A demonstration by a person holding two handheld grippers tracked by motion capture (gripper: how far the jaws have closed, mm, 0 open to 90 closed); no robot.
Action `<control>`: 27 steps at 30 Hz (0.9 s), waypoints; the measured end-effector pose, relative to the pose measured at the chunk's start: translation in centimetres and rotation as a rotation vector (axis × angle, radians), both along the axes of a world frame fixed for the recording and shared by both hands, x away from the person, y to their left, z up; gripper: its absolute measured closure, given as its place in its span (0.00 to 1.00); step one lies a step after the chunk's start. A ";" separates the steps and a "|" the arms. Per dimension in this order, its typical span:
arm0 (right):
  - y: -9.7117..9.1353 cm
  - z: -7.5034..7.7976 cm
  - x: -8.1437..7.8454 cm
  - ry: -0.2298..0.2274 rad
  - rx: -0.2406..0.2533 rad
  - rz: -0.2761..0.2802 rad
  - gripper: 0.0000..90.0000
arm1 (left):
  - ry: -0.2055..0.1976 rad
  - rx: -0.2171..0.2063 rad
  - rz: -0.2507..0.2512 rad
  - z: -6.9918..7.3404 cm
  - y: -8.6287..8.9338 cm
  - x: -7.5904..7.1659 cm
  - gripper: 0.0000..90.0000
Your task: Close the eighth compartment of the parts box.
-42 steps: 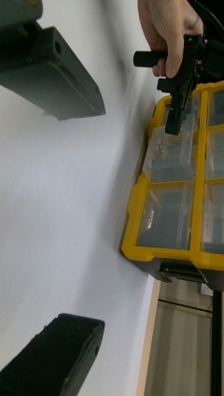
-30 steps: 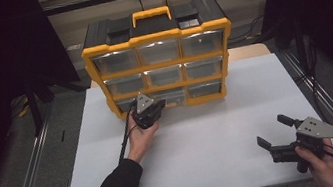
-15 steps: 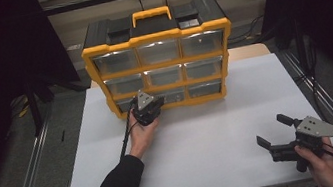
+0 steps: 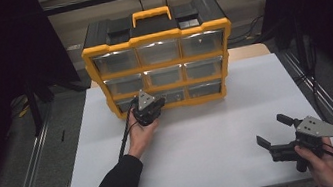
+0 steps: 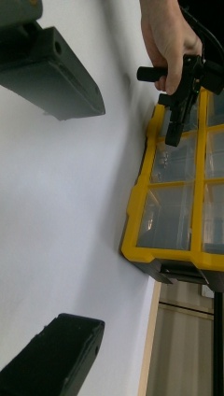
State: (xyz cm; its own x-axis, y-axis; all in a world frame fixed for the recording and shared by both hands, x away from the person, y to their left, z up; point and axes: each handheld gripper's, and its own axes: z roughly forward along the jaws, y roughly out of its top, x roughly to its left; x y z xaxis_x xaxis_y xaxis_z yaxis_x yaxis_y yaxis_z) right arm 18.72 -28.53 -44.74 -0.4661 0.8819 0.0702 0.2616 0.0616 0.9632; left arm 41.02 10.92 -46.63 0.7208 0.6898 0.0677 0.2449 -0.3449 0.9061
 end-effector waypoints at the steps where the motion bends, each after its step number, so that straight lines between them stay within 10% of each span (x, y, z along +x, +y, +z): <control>1: 0.0 0.0 0.0 0.000 0.000 -0.001 0.00 | 0.000 -0.016 0.003 0.1 0.1 -0.2 0.97; 27: 0.3 0.2 0.0 -0.006 -0.006 0.001 0.00 | 0.020 -0.109 0.009 2.6 3.8 -5.4 0.11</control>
State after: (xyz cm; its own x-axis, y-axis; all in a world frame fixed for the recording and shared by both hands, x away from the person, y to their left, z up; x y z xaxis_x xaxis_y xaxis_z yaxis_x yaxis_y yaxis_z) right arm 18.67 -28.27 -44.56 -0.4674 0.8818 0.0623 0.2560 0.0676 0.9643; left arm 35.67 14.67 -44.06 0.7152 0.6985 -0.0224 0.2663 -0.2427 0.9328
